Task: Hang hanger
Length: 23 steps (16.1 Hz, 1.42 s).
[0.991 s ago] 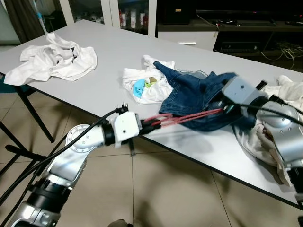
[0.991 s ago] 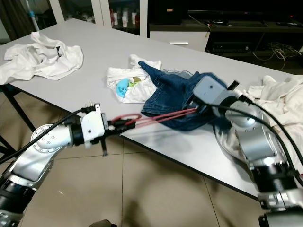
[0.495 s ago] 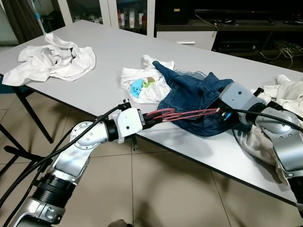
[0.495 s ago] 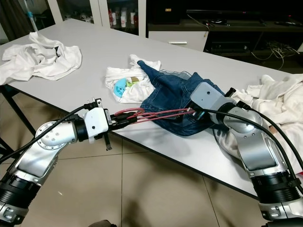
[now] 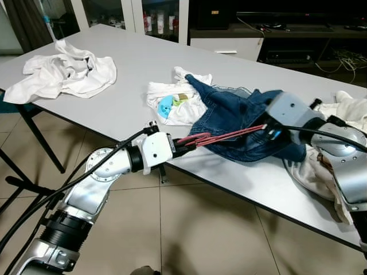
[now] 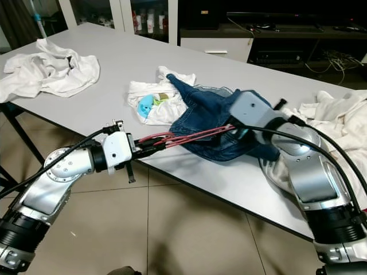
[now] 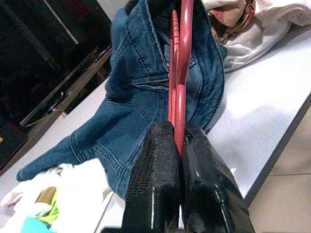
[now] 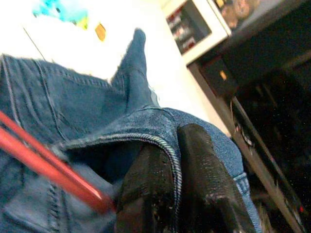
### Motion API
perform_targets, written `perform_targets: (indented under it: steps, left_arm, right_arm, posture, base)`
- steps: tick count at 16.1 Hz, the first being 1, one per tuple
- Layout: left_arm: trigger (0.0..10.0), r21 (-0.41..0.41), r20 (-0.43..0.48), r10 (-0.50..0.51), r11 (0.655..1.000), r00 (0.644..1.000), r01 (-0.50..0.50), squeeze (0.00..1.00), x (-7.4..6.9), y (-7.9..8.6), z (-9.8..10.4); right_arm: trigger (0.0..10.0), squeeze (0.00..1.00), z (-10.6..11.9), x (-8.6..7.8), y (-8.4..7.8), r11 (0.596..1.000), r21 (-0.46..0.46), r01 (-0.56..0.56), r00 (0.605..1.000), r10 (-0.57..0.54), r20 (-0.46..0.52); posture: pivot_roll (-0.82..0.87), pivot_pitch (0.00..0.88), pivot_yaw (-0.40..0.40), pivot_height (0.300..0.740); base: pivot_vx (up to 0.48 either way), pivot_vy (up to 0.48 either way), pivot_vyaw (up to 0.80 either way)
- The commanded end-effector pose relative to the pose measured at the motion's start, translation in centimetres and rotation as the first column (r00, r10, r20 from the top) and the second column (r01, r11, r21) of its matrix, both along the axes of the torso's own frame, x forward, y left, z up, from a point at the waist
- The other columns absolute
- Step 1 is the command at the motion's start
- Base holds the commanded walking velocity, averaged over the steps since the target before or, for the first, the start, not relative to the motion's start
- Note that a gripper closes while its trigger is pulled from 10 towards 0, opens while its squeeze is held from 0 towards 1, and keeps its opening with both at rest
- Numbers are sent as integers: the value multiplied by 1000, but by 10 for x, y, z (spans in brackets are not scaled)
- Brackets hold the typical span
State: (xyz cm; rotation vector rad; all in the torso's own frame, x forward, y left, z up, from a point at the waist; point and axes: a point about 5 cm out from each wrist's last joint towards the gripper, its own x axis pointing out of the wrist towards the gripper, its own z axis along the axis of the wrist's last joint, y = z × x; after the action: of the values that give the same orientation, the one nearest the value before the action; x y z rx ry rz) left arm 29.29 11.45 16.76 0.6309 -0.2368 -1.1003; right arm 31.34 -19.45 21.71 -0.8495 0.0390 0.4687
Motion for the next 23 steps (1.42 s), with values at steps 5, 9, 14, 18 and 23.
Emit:
perform_targets:
  steps: [5, 9, 14, 18, 23]
  left_arm:
    - [10000, 28, 37, -29, 999, 999, 28, 0, 4, -11, 2]
    - [10000, 17, 74, -18, 1000, 997, 17, 0, 7, -17, 4]
    - [10000, 0, 110, -24, 1000, 994, 24, 0, 8, -31, 6]
    - [10000, 25, 120, -29, 999, 992, 26, 0, 9, -32, 2]
    - [10000, 40, 164, -19, 999, 986, 13, 0, 14, -38, 2]
  right_arm:
    - [3490, 0, 3, -8, 22, 998, 26, -65, 998, 65, -21]
    - [3294, 0, 8, -10, 19, 995, 88, 38, 997, -32, -64]
    - [4235, 0, 21, -14, 42, 975, 219, 30, 995, -8, -100]
    - [6824, 0, 22, -19, 57, 969, 248, 1, 993, 28, -114]
    - [10000, 0, 7, -20, 76, 939, 342, 40, 982, 25, -185]
  posture:
    - [19, 0, -11, 723]
    - [16, 0, -12, 723]
    - [16, 0, -16, 723]
    - [16, 0, -17, 723]
    - [17, 0, -13, 723]
  base:
    - [0, 0, 0]
    - [0, 0, 0]
    - [0, 0, 0]
    - [0, 0, 0]
    - [0, 0, 0]
